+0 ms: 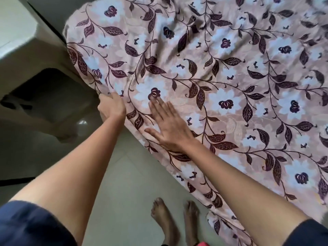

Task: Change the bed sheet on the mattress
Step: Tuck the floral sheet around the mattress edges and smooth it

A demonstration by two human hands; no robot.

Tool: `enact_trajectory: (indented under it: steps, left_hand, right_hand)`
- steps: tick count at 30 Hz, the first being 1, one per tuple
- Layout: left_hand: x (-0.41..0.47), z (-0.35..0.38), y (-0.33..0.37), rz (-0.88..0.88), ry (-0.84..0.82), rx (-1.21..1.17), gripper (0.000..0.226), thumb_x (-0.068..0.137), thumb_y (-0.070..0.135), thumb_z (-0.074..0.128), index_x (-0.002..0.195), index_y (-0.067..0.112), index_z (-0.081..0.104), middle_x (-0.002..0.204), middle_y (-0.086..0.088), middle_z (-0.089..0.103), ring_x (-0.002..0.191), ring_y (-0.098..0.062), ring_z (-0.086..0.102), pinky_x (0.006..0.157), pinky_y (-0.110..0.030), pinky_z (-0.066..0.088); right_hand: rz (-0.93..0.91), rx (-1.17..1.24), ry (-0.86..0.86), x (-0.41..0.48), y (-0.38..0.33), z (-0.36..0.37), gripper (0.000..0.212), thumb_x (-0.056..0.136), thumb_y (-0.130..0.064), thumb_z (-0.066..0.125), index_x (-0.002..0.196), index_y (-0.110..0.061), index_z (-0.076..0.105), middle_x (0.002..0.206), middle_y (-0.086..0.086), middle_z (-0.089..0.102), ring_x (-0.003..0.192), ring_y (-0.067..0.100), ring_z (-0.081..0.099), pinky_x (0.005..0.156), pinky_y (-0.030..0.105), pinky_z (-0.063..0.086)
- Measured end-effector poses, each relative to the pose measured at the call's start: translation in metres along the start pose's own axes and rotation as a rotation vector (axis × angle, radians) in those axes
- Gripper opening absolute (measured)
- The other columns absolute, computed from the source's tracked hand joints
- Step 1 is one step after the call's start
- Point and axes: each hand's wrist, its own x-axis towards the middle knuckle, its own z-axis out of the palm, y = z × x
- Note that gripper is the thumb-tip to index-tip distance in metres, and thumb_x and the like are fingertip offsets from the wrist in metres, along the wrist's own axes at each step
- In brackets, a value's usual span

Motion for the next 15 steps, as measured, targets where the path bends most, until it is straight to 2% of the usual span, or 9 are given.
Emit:
enact_trajectory:
  steps: [2, 4, 7, 10, 13, 15]
  left_hand:
    - [0.009, 0.007, 0.024, 0.041, -0.004, -0.027, 0.054, 0.095, 0.047, 0.041, 0.129, 0.006, 0.040, 0.132, -0.018, 0.050, 0.120, -0.032, 0.049, 0.093, -0.033, 0.038]
    - [0.017, 0.007, 0.035, 0.091, 0.037, -0.018, 0.058, 0.094, 0.049, 0.044, 0.130, 0.004, 0.038, 0.133, -0.019, 0.048, 0.123, -0.033, 0.047, 0.096, -0.035, 0.036]
    - [0.029, 0.008, 0.044, 0.116, 0.080, 0.044, 0.041, 0.098, 0.035, 0.041, 0.127, 0.005, 0.043, 0.130, -0.019, 0.050, 0.119, -0.033, 0.049, 0.094, -0.035, 0.038]
    - [0.039, 0.007, 0.044, 0.021, 0.122, 0.017, 0.030, 0.099, 0.019, 0.036, 0.123, 0.004, 0.045, 0.125, -0.021, 0.052, 0.114, -0.034, 0.051, 0.091, -0.034, 0.038]
    - [0.044, 0.002, 0.036, -0.042, 0.117, -0.024, 0.028, 0.098, 0.018, 0.037, 0.117, 0.001, 0.048, 0.122, -0.022, 0.054, 0.112, -0.035, 0.051, 0.089, -0.032, 0.036]
    - [0.047, -0.002, 0.037, -0.078, 0.093, -0.017, 0.024, 0.098, 0.020, 0.038, 0.110, 0.003, 0.050, 0.123, -0.022, 0.054, 0.113, -0.033, 0.050, 0.085, -0.028, 0.032]
  right_hand:
    - [0.233, 0.016, 0.047, 0.004, 0.046, -0.012, 0.075, 0.091, -0.061, 0.004, 0.141, -0.008, -0.018, 0.150, 0.008, -0.022, 0.140, 0.016, -0.020, 0.115, 0.032, -0.015]
    - [0.478, 0.005, 0.001, 0.001, 0.087, -0.024, 0.081, 0.089, -0.065, 0.001, 0.143, -0.008, -0.019, 0.152, 0.011, -0.022, 0.141, 0.020, -0.019, 0.113, 0.034, -0.017]
    - [0.660, -0.013, -0.052, 0.016, 0.110, -0.029, 0.089, 0.084, -0.069, 0.001, 0.145, -0.006, -0.017, 0.154, 0.015, -0.019, 0.142, 0.025, -0.017, 0.117, 0.040, -0.010]
    - [0.572, 0.014, 0.052, 0.062, 0.087, -0.023, 0.085, 0.092, -0.064, 0.007, 0.144, -0.003, -0.018, 0.153, 0.016, -0.020, 0.142, 0.026, -0.017, 0.118, 0.041, -0.005]
    - [0.333, 0.035, 0.067, 0.092, 0.038, -0.017, 0.081, 0.092, -0.061, 0.008, 0.141, -0.002, -0.019, 0.150, 0.013, -0.024, 0.143, 0.025, -0.016, 0.117, 0.039, -0.008]
    - [0.113, 0.044, 0.032, 0.103, 0.010, -0.014, 0.083, 0.091, -0.060, 0.013, 0.145, 0.000, -0.005, 0.154, 0.016, -0.009, 0.145, 0.027, -0.005, 0.118, 0.041, -0.003]
